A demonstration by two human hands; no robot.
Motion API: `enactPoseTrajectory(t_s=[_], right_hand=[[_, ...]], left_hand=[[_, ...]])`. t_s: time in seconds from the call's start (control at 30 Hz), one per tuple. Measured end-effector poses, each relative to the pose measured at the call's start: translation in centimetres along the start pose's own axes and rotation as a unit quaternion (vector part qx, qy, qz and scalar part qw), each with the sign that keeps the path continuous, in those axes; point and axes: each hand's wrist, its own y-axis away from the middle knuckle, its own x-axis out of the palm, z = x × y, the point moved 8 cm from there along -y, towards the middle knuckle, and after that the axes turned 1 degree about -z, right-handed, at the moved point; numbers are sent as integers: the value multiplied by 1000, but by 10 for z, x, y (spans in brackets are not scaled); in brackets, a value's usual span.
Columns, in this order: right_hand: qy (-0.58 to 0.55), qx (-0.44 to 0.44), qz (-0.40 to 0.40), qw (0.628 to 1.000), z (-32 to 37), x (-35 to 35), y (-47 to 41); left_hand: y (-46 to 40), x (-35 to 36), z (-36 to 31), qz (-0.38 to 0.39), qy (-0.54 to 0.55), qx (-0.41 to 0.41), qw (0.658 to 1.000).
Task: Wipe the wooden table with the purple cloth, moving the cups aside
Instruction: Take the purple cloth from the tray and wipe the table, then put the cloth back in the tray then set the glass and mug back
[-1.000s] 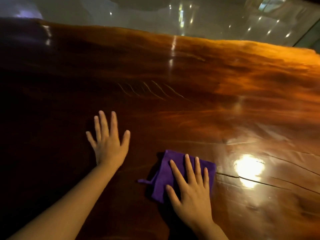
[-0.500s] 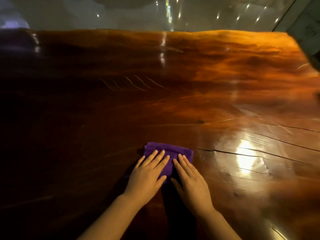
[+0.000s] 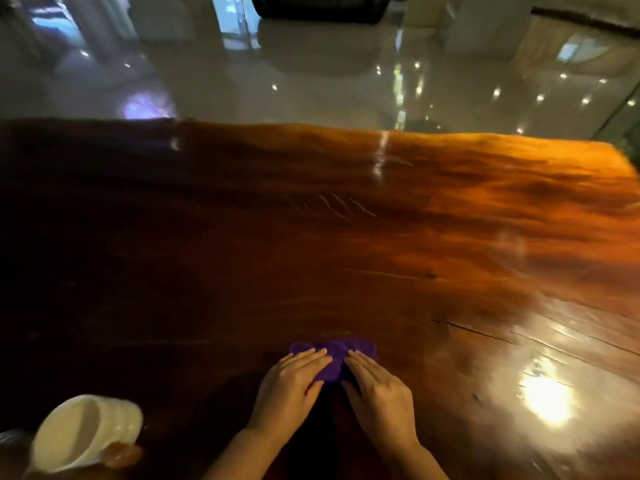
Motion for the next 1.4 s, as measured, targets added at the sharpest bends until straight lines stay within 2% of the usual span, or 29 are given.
enactPoseTrajectory(t_s=[0.2,0.37,0.63,0.8,0.97,1.17,1.3,1.4], right_hand=[[-58,-107,-28,992,125,-53,-37],[-104,-206,15,973,274,-69,-58],[-149,-364,130,910,551,-19,-31],[-150,-462,162,859,715,23,7],[-154,-541,185,806,837,62,53],[-136,-595,231,758,902,135,100],[-113,-605,257,745,906,180,114],[-74,-602,282,744,898,208,116]], left_hand=[[44,-145,31,-122,-32,-59,990],[132,-271,93,-217,-22,-139,966],[337,-426,208,-320,-38,-246,914],[463,-493,278,-358,-69,-320,875],[570,-530,323,-413,-112,-390,815],[648,-504,374,-416,-130,-459,774],[664,-471,395,-409,-130,-476,767],[661,-452,407,-379,-127,-472,786]])
